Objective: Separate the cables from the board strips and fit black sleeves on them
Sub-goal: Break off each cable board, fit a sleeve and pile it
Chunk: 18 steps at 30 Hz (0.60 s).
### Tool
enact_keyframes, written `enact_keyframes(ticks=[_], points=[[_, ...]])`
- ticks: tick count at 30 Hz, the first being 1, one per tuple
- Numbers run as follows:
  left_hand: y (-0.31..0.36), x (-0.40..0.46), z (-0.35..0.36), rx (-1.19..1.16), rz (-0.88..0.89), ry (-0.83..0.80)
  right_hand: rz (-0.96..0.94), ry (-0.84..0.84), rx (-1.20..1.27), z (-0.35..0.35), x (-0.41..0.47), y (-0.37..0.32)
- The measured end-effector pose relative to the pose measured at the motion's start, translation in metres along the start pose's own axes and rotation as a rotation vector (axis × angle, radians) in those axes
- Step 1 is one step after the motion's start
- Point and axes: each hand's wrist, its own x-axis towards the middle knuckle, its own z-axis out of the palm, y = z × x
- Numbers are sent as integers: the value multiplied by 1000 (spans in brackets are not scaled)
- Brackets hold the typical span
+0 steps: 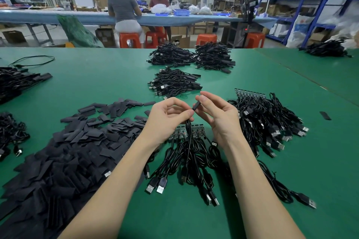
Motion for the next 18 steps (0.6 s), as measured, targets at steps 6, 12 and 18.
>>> enact_keyframes(ticks=[6,12,18], points=[[-2,0,0,-16,4,17,-13,-9,-12,3,-2,3],[-3,0,3,-41,-3,44,4,25,53,6,-3,8],[1,-1,4,-46,-2,46,43,68,90,6,-1,12]])
